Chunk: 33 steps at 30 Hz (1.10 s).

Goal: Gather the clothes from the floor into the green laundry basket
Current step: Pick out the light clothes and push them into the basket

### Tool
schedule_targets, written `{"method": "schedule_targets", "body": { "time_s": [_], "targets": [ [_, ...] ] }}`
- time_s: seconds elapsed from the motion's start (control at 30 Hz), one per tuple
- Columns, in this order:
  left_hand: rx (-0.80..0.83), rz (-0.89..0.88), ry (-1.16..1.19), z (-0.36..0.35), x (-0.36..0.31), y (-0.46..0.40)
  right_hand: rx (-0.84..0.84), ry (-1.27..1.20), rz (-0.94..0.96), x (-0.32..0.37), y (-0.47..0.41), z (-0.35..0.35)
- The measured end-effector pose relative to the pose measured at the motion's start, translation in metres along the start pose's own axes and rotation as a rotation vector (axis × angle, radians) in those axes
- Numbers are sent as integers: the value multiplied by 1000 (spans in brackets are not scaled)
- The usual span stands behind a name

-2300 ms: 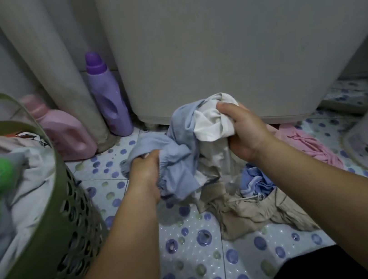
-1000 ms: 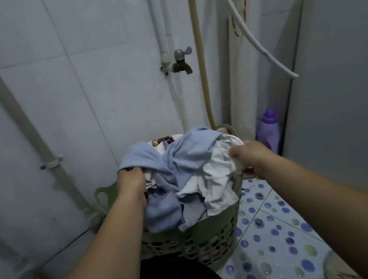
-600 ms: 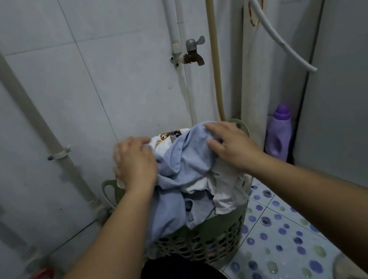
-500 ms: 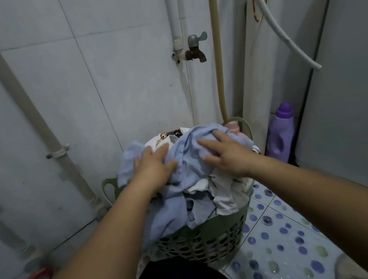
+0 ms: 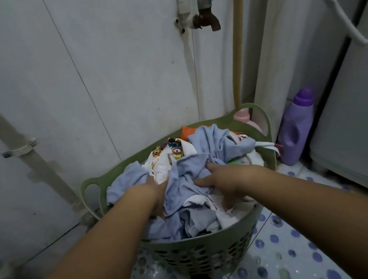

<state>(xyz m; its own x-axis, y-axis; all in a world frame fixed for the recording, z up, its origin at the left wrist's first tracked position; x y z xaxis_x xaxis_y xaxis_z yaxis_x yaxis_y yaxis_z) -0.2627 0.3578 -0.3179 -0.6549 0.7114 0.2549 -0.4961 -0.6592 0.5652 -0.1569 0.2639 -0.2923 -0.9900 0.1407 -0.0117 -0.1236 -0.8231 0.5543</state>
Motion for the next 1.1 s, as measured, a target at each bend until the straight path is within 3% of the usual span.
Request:
{"method": "schedule_targets", "body": {
  "time_s": [0.1, 0.23, 0.3, 0.33, 0.4, 0.5, 0.7, 0.83, 0.93, 1.03, 1.1],
  "targets": [
    [19, 115, 41, -12, 16, -37, -52, -35, 4, -6, -23, 6],
    [108, 133, -10, -13, 3, -53, -136, -78, -26, -19, -48, 7],
    [90, 88, -30, -4, -8, -39, -172, -90, -38, -24, -53, 3],
    [-3, 76, -64, 3, -9, -38, -183, -105, -38, -25, -51, 1],
    [-46, 96, -50, 0, -7, -38, -181, -134, -42, -25, -45, -6],
    [87, 122, 75, -16, -7, -15, -144, -228, -38, -25, -32, -18],
    [111, -8, 46, -18, -23, 30, -94, -324, -52, -22, 1, -35],
    [67, -59, 49, 8, -23, 57, -134, -221, -78, -20, 21, -26],
    [8, -17, -54, 36, -30, 67, -300, -267, -75, -28, 46, -13],
    [-145, 84, -25, 64, -45, 73, -438, -410, -80, -47, 79, -12],
    [-328, 15, 66, 93, -78, 83, -503, -516, -95, -65, 105, -17]
  ]
}}
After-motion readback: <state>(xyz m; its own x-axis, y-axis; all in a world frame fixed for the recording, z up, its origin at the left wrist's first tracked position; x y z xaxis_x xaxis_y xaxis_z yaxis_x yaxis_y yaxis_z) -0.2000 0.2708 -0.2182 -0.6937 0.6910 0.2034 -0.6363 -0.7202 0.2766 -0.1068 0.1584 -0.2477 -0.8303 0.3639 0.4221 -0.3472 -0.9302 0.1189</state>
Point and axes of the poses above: each hand's wrist, its own y-axis away from the middle knuckle, its own z-axis out of the back of the hand, x = y × z, the point moved 10 cm from there along -y, towards the middle knuckle, and after that the axes turned 2 degrees about -y, right-handed, at the moved point
